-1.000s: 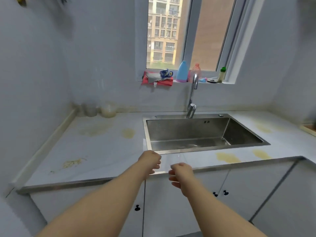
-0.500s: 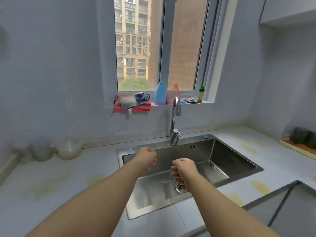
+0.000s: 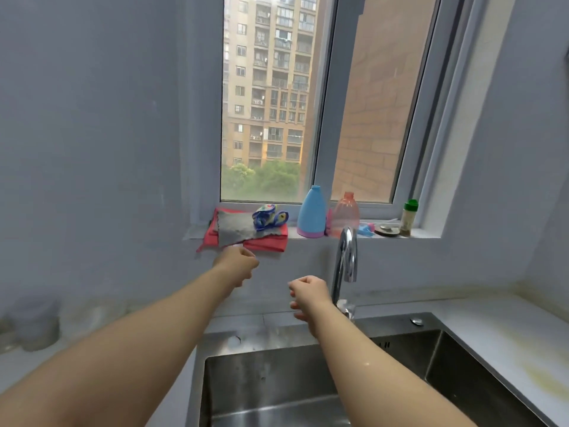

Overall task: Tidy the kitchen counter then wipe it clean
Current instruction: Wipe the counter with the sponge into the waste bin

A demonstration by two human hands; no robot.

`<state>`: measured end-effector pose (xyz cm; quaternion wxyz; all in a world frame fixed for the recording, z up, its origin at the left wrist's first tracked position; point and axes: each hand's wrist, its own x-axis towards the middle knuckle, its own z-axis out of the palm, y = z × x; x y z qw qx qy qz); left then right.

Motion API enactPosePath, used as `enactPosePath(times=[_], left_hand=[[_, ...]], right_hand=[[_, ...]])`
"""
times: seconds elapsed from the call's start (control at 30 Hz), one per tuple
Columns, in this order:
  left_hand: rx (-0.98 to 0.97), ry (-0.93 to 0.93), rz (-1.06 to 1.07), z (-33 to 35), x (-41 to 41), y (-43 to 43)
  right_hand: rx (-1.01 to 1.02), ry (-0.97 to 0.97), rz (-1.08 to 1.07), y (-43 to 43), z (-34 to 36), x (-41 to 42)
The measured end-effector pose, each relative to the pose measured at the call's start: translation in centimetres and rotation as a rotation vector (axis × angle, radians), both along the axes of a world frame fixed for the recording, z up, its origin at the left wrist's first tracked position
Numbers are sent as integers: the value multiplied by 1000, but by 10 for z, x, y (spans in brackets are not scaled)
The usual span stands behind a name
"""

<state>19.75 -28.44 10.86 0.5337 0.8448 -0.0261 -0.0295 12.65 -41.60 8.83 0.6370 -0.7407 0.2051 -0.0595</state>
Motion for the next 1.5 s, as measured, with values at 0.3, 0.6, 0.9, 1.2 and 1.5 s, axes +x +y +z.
enactPosePath(times=[0.3,0.6,0.9,1.2,1.5], left_hand=[[10,-145,145,22,130,-38],[219,-132,219,3,205,-68],[-718,-106,220,24,143,-18],[-715,55,148,2,-3,90],[-475,199,309,-50,-134,202]], right_hand=[[-71,-20,70,-31,-10,138],[-90,-61,89,-40,-39,194],[68,-222,97,-22,-24,164],[158,-216,321,78,6,55],[210,-90,471,192,-39,-68]])
